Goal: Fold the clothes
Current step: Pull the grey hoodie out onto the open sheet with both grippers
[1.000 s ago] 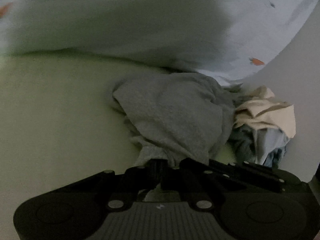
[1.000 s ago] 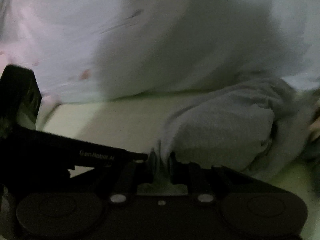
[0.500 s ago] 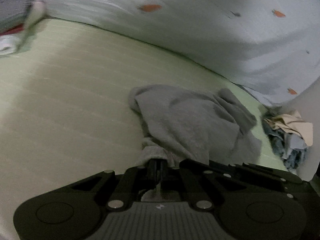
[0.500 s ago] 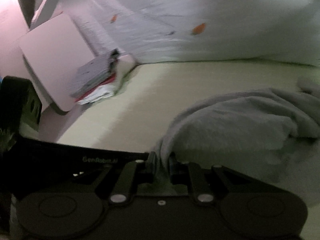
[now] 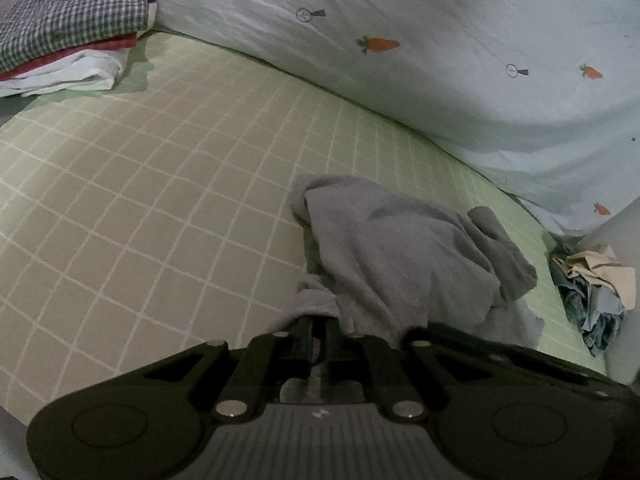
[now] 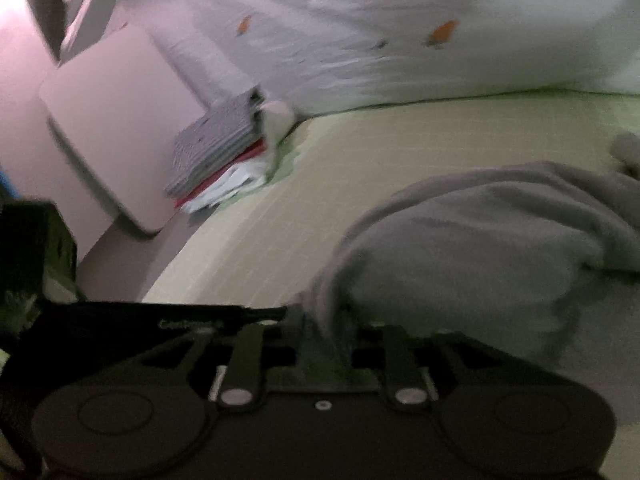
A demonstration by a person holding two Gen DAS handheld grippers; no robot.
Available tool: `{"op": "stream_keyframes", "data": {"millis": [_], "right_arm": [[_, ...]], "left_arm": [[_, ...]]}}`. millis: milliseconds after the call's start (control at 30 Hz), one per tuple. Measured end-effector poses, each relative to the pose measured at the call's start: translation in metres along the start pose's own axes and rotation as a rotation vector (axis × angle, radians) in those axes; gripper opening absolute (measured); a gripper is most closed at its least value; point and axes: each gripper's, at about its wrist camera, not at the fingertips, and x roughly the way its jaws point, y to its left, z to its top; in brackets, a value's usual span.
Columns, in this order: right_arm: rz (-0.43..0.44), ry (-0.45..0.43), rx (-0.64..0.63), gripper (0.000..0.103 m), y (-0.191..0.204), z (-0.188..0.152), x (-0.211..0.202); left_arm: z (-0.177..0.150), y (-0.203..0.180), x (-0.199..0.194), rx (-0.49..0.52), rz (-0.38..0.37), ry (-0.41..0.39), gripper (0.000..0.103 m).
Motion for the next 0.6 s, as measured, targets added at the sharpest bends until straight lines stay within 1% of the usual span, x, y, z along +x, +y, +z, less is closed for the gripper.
{"op": "stream_keyframes", "data": {"millis": [33,67,167,233,367,433,467,500,600], "right_arm": [[-0.024,-0.014,0.019,0.039,-0.005,-0.001,-0.006],[-0.056,-0.028,0.036,0.039,-0.012,-0.001,-0.011],[-0.159,-0.066,0.127,0.043,-0.040,-0.005,-0.026],[-0.236,-0.085,0.185,0.045,-0.060,-0.008,-0.035],[-0.421,-0.100,0.268,0.048,-0.100,-0.016,-0.052],[-0.492,-0.109,0.333,0.049,-0.124,-0.021,-0.064],[-0.523,-0.112,0.365,0.051,-0.135,-0.023,-0.070],[-0.549,-0.114,0.388,0.054,-0.145,-0.025,-0.074],[-0.607,-0.111,0.450,0.061,-0.176,-0.028,-0.084]], "left_arm": [[0.000,0.008,-0.002,-0.009,0.002,-0.002,0.018],[0.001,0.013,-0.004,-0.026,0.005,-0.007,0.023],[0.007,0.026,-0.010,-0.075,0.016,-0.031,0.028],[0.011,0.035,-0.014,-0.105,0.023,-0.052,0.036],[0.026,0.035,-0.022,-0.114,0.041,-0.109,0.042],[0.036,0.025,-0.023,-0.082,0.040,-0.130,0.053],[0.040,0.017,-0.021,-0.050,0.035,-0.136,0.056],[0.045,0.009,-0.019,-0.017,0.029,-0.141,0.062],[0.059,-0.030,-0.008,0.142,0.004,-0.137,0.072]]}}
